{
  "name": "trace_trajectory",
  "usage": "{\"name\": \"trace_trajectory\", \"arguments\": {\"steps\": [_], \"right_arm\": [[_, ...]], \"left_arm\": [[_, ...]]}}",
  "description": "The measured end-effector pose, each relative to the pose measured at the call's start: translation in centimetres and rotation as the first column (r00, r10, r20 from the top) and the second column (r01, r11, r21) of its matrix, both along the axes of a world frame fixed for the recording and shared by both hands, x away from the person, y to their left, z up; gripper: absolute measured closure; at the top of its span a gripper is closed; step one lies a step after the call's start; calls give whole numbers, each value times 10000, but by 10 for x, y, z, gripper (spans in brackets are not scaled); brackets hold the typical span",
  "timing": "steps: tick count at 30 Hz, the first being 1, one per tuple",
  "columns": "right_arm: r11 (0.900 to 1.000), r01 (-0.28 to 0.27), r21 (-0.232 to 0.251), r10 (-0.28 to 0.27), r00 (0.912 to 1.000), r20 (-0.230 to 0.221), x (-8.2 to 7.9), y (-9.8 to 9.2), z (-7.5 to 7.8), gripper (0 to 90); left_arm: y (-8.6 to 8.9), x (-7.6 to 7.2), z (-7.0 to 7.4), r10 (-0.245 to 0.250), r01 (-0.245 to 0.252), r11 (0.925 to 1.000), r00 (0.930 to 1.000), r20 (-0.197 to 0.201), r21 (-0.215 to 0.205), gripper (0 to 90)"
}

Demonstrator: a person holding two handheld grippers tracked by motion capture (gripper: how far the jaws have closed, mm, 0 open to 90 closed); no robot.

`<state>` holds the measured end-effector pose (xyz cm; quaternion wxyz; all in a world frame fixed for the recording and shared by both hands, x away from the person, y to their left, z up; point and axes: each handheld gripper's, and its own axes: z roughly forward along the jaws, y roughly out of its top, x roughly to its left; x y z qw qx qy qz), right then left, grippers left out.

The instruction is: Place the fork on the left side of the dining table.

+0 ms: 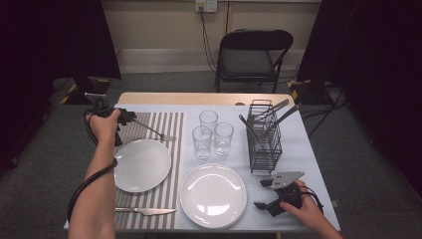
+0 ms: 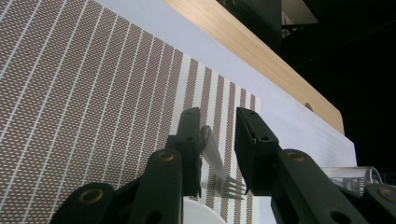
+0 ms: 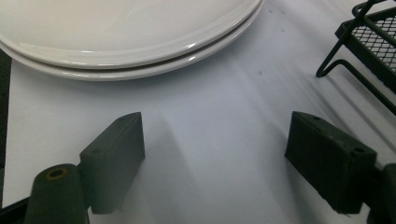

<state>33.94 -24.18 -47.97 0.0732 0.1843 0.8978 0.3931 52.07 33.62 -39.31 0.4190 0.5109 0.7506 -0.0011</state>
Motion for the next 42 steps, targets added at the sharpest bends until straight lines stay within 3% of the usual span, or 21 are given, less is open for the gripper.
{"name": "trace_trajectory", "arguments": {"steps": [3,10,23,42], "right_arm": [[10000,9,-6,-9,10000,-9,0,0,0,186],[10000,12,-5,-12,10000,-15,0,0,0,186],[10000,10,-4,-10,10000,-12,0,0,0,186],[10000,-3,2,3,10000,-37,0,0,0,185]], "left_arm": [[1,0,-1,-24,24,9999,10000,-1,-123,702],[2,0,-3,70,-70,10000,9997,-247,10,681],[6,-1,-7,39,-41,10000,9998,-205,-83,638],[10,-3,-9,139,-135,9999,9991,-407,95,607]]}}
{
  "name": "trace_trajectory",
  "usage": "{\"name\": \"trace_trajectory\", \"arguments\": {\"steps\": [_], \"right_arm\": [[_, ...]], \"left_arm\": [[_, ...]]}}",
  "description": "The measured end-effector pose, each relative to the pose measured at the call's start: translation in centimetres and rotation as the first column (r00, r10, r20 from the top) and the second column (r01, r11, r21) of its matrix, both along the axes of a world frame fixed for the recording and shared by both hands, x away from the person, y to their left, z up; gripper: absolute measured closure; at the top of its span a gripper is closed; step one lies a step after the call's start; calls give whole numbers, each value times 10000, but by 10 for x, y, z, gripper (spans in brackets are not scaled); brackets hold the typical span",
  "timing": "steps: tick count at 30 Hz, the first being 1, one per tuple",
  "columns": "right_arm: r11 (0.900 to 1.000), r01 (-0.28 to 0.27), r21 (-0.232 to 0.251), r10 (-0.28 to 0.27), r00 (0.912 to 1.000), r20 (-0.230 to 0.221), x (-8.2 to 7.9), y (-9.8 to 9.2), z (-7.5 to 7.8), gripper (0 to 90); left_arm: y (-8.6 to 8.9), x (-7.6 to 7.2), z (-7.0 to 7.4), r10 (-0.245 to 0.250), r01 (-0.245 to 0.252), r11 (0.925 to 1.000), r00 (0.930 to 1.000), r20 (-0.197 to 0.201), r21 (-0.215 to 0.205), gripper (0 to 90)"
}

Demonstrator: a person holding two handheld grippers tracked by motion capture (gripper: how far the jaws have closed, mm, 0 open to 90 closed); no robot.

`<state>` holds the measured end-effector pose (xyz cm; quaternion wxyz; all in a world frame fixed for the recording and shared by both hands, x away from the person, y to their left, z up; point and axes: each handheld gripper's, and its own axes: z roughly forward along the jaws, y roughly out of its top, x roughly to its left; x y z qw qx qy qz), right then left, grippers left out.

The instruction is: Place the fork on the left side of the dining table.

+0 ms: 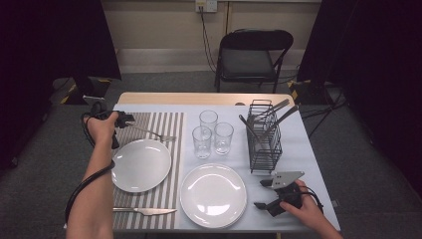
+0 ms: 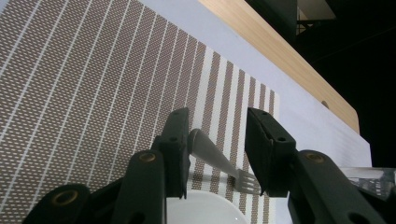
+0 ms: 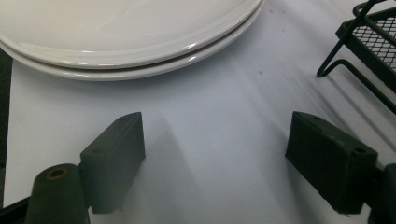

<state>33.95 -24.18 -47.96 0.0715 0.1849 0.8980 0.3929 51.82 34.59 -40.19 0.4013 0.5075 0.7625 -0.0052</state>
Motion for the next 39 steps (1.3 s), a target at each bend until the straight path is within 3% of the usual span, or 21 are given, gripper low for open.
{"name": "trace_trajectory", "arguments": {"steps": [8,17,19,22,34,39], "right_arm": [[10000,-1,2,1,10000,-2,0,0,0,185],[10000,-2,2,2,10000,-2,0,0,0,185],[10000,-1,0,1,10000,-2,0,0,0,185],[10000,-1,0,1,10000,-1,0,0,0,185],[10000,-1,1,1,10000,-4,0,0,0,185],[10000,-10,8,10,10000,9,0,0,0,185]], "left_arm": [[3,-1,-2,183,-181,9998,9996,-207,61,595],[5,-2,-3,109,-109,9999,9998,-137,10,593],[5,-2,-3,170,-167,9997,9996,-218,167,584],[6,-2,-3,245,-246,9997,9997,-87,-61,578],[8,-1,-3,304,-300,9994,9993,-231,184,574],[9,-1,-4,413,-413,9991,9990,-143,46,574]]}}
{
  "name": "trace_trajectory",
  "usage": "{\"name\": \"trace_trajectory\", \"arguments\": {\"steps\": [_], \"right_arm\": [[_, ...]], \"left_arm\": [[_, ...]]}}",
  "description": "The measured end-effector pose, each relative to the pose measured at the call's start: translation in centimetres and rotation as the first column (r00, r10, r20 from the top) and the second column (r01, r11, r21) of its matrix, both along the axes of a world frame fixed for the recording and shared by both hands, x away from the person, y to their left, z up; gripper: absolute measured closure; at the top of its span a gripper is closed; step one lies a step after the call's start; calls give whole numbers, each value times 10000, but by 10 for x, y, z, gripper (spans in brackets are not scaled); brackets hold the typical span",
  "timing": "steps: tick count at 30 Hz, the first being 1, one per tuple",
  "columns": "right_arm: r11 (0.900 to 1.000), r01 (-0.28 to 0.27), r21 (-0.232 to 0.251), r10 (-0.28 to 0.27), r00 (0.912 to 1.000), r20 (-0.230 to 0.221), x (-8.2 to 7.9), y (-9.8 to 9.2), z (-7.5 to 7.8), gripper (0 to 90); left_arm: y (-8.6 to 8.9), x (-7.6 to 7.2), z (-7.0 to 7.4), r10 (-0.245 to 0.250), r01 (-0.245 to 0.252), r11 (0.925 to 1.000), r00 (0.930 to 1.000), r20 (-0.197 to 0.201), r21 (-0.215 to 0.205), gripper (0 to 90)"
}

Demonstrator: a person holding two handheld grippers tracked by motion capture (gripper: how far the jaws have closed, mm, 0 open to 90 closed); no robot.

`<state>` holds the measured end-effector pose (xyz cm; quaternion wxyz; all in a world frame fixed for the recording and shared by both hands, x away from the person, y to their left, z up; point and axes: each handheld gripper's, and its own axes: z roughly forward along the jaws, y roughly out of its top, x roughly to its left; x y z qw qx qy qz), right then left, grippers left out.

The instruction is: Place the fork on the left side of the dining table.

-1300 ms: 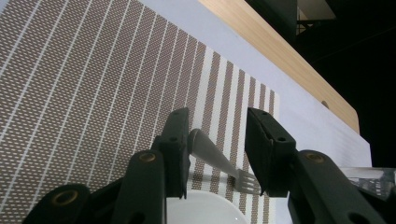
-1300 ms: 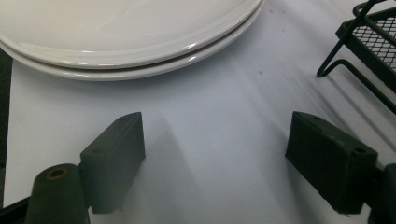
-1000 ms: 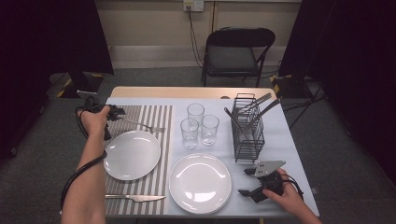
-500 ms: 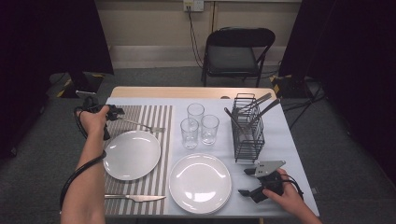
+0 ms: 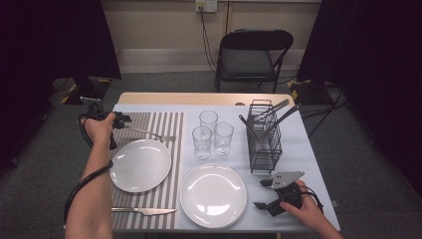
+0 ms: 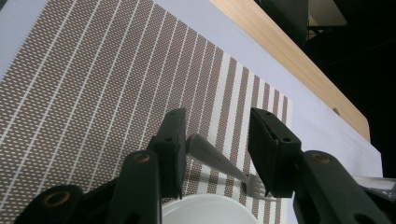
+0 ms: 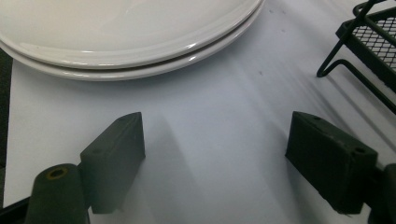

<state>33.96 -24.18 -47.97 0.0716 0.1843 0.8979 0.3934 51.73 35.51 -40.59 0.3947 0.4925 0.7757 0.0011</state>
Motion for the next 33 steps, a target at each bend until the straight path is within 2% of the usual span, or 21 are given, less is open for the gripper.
{"name": "trace_trajectory", "arguments": {"steps": [2,5,8,10,13,15,16,17,20,23,26,30,31,32,33], "right_arm": [[10000,9,-6,-9,10000,-7,0,0,0,185],[10000,7,-4,-7,10000,-9,0,0,0,185],[10000,6,-3,-6,10000,-2,0,0,0,185],[10000,4,-2,-4,10000,-4,0,0,0,185],[10000,5,0,-5,10000,-8,0,0,0,185],[10000,4,-3,-4,10000,-8,0,0,0,185],[10000,4,-2,-4,10000,-7,0,0,0,185],[10000,-7,2,7,10000,7,0,0,0,185],[10000,8,-6,-8,10000,-12,0,0,0,185],[10000,9,-9,-9,10000,-11,0,0,0,185],[10000,9,-9,-9,10000,-12,0,0,0,185],[10000,9,-11,-9,10000,-19,0,0,0,185],[10000,8,-11,-8,10000,-22,0,0,0,185],[10000,7,-11,-7,10000,-16,0,0,0,185],[10000,8,-11,-8,10000,-18,0,0,0,185]], "left_arm": [[1,0,0,-36,37,9999,9999,-120,126,574],[3,0,-1,67,-68,9999,10000,-66,-110,571],[5,0,-2,72,-68,9998,9998,-201,199,562],[5,0,-1,170,-168,9998,9998,-91,134,568],[4,0,2,-17,23,9993,9999,-146,369,567],[4,0,3,-204,206,9995,9998,-63,245,566],[3,1,4,-128,129,9997,9999,-41,184,564],[1,1,4,-136,140,9994,9998,-117,315,563],[-1,1,6,-197,197,9997,9998,-41,176,562],[-2,-1,8,-297,300,9991,9995,-104,306,560],[-4,-3,9,-356,355,9992,9994,30,194,559],[-7,-7,12,-454,455,9987,9990,-33,226,552],[-6,-8,12,-616,615,9976,9981,-5,313,550],[-8,-9,13,-569,571,9976,9984,-76,392,549],[-10,-10,13,-551,550,9981,9985,22,264,549]]}}
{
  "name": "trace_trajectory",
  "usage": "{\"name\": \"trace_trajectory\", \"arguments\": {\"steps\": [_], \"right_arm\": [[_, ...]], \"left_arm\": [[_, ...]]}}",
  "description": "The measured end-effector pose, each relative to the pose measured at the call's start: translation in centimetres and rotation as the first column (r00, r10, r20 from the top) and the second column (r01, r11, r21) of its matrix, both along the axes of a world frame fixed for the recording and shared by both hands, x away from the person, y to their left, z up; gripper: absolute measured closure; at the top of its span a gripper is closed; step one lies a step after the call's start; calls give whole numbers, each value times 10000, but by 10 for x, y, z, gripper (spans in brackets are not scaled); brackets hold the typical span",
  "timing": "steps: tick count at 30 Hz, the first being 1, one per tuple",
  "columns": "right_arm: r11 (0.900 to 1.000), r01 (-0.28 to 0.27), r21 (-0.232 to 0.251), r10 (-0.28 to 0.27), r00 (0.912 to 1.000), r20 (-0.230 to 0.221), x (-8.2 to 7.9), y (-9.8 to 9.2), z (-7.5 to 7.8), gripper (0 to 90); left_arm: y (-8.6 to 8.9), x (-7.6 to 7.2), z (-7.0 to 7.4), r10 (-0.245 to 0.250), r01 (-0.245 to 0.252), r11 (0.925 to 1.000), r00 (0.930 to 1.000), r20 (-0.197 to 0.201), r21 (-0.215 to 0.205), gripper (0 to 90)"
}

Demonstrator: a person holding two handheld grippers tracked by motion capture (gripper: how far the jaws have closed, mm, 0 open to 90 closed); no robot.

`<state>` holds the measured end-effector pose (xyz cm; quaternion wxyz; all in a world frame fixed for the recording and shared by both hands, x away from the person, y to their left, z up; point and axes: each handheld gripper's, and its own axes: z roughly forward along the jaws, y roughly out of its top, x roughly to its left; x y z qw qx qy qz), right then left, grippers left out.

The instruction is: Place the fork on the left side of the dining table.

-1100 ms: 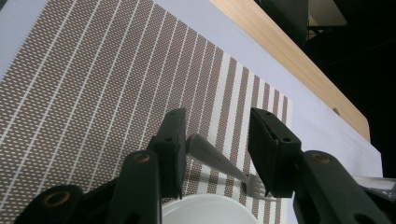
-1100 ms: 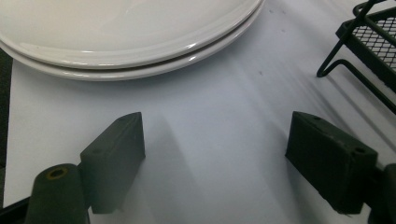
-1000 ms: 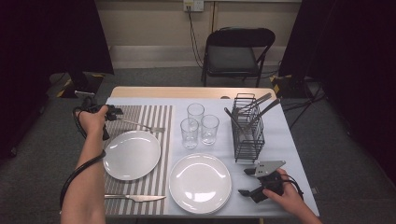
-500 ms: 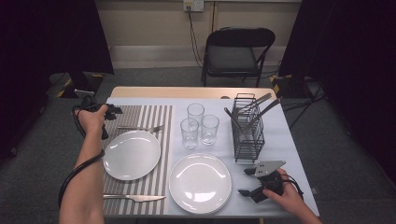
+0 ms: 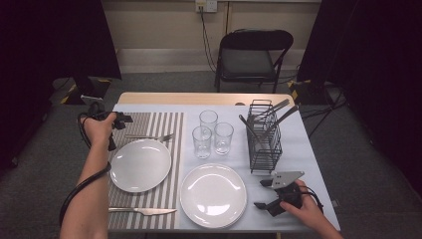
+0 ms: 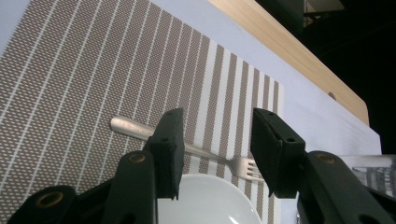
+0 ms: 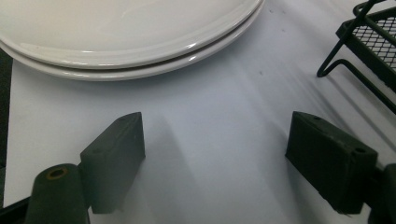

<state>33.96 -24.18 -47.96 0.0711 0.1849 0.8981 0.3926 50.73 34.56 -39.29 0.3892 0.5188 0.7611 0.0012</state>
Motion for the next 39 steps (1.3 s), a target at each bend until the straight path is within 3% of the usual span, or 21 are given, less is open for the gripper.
{"name": "trace_trajectory", "arguments": {"steps": [1,2,16,22,24,38,39], "right_arm": [[10000,0,0,0,10000,-2,0,0,0,185],[10000,-1,1,1,10000,2,0,0,0,185],[10000,6,-7,-6,10000,1,0,0,0,185],[10000,3,-9,-3,10000,1,0,0,0,185],[10000,5,-10,-5,10000,2,0,0,0,185],[10000,2,-14,-2,10000,8,0,0,0,185],[10000,4,-15,-4,10000,5,0,0,0,185]], "left_arm": [[0,-1,1,-179,180,9998,9998,-94,112,546],[-1,-3,1,-66,66,9999,10000,40,-105,545],[-7,-17,8,-346,346,9994,9994,65,-39,526],[-10,-22,11,-457,461,9987,9988,187,-228,516],[-11,-24,12,-523,523,9986,9986,50,-105,512],[-17,-33,22,-668,676,9975,9970,394,-195,444],[-18,-34,21,-727,731,9973,9970,283,-113,444]]}}
